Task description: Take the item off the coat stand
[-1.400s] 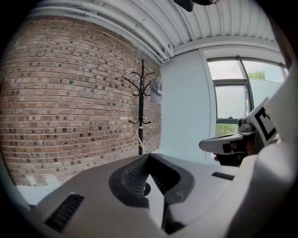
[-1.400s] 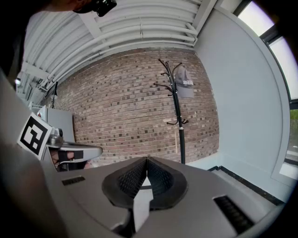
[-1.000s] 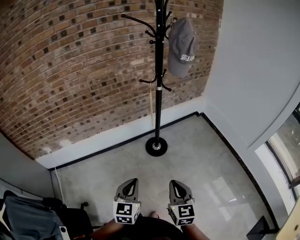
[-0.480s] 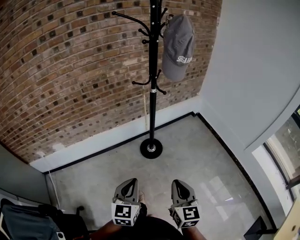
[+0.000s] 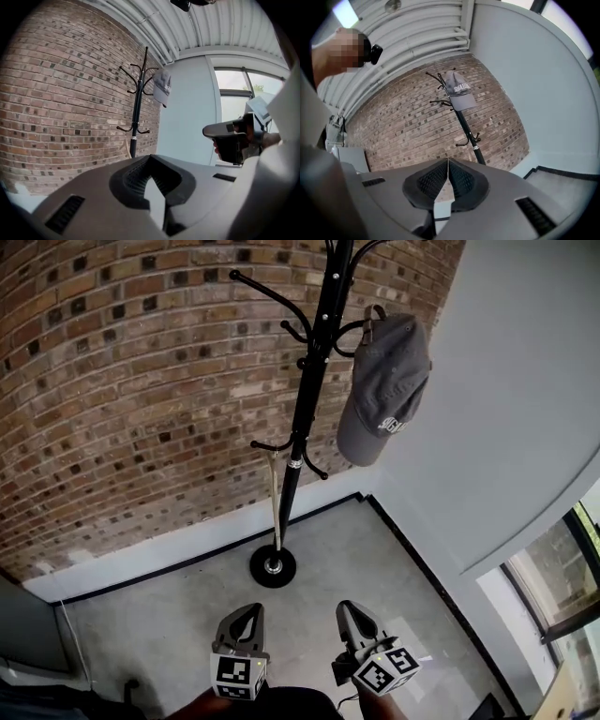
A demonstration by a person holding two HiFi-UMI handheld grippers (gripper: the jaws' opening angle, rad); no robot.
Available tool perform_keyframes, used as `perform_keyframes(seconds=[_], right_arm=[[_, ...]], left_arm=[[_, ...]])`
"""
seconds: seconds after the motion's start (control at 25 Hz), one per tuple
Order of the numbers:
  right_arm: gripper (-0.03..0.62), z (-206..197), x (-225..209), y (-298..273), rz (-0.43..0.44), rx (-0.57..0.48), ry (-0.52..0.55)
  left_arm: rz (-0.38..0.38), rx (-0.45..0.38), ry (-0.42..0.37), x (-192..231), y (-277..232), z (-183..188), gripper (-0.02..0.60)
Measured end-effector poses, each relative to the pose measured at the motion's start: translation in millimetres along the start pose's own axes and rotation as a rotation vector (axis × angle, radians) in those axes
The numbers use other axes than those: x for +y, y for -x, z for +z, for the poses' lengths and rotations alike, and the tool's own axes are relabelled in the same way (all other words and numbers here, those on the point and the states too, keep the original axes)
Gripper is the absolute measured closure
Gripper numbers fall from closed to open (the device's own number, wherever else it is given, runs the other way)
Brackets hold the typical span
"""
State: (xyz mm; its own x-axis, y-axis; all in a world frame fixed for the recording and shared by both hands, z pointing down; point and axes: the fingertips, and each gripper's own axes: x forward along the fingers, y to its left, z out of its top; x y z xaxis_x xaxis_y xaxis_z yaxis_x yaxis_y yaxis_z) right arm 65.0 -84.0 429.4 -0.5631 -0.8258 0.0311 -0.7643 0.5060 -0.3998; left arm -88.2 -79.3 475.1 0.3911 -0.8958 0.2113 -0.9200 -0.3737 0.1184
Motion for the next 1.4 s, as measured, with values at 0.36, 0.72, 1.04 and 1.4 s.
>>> perform_keyframes(seconds=[0.36, 0.72, 1.04, 1.4], right_arm=[[0.579, 34.3, -11.7, -79.4, 0.04, -0.046, -0.039], [0.576, 84.8, -45.5, -106.8, 0.245, -0.145, -0.172], [0.491, 149.0, -80.6, -139.1, 0.525, -0.191, -0.321], [0.471, 185.1, -109.3, -169.9, 0.793, -0.218, -0.525]], left_arm=[[-0.016, -0.035, -0.045, 50.3, -52.0, 35.8, 0.557], [0.022, -0.037, -0.086, 33.5, -97.5, 55.5, 0.557], [0.138, -0.085, -0.122, 3.9, -126.8, 97.6, 0.557], [0.22, -0.104, -0.15, -22.6, -161.4, 138.4, 0.557]])
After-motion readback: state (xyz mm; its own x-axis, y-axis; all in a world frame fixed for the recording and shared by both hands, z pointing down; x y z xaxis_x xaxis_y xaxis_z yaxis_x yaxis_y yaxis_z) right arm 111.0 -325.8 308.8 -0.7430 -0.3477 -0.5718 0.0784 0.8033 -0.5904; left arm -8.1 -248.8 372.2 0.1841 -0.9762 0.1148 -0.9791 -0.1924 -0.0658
